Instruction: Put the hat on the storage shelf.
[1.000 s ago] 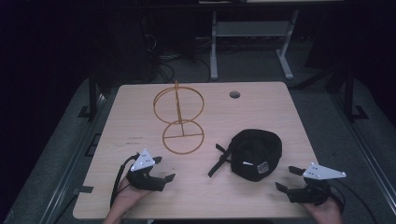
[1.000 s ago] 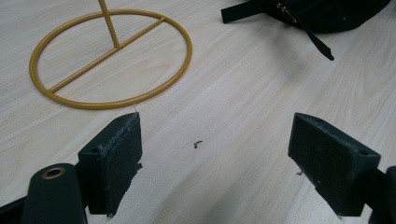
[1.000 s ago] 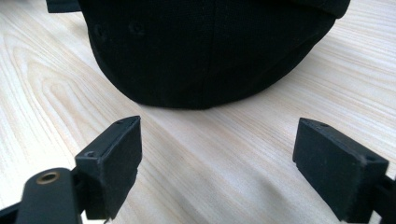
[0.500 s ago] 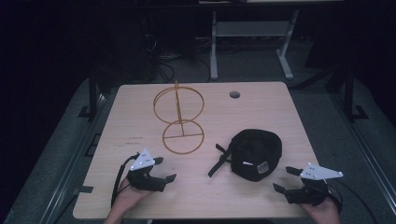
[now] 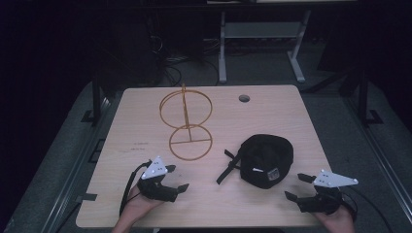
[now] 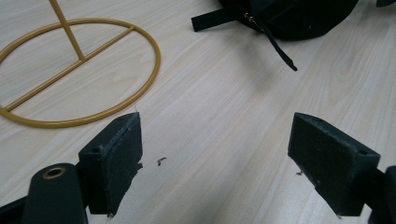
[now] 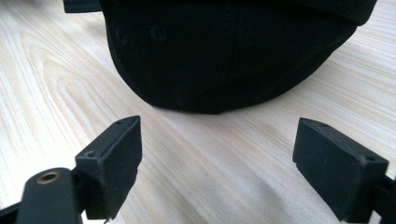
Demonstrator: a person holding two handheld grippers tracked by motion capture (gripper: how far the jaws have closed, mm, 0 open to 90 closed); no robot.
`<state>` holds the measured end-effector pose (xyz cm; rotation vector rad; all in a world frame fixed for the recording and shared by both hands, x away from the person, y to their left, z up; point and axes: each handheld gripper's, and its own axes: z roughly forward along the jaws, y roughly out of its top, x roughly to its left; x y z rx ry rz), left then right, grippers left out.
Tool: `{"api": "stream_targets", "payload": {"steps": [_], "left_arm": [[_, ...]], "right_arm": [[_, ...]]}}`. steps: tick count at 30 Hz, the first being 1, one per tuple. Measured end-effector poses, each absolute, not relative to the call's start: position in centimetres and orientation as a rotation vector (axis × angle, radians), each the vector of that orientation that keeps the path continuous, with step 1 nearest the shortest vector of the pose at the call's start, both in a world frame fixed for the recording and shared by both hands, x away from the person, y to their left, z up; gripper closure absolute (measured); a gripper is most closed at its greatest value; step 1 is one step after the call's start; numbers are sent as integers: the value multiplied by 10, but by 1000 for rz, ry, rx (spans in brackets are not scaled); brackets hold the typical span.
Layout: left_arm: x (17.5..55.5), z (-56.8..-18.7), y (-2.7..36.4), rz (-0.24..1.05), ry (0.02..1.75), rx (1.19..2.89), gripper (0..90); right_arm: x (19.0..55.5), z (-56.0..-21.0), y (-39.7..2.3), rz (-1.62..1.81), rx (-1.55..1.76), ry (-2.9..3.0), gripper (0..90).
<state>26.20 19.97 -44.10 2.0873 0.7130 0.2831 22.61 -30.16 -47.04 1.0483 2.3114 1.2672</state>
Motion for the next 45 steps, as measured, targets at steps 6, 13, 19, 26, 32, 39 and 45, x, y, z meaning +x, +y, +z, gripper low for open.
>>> {"api": "stream_targets", "payload": {"steps": [6,13,19,26,32,39,45], "left_arm": [[262,-437,194,246,704,2077,176],[262,-426,180,220,660,2082,176],[262,-416,163,205,602,2105,176],[262,-405,141,163,543,2103,176],[265,-396,118,148,481,2119,176],[270,-387,88,126,408,2157,177],[275,-382,65,90,371,2177,179]], "right_arm": [[226,-471,-302,1269,1050,2310,154],[225,-470,-303,1279,1055,2303,154],[225,-470,-304,1291,1061,2296,154],[225,-470,-305,1300,1059,2299,157],[225,-470,-303,1297,1053,2307,157],[225,-469,-304,1311,1055,2294,157],[224,-469,-306,1319,1056,2288,157]]}}
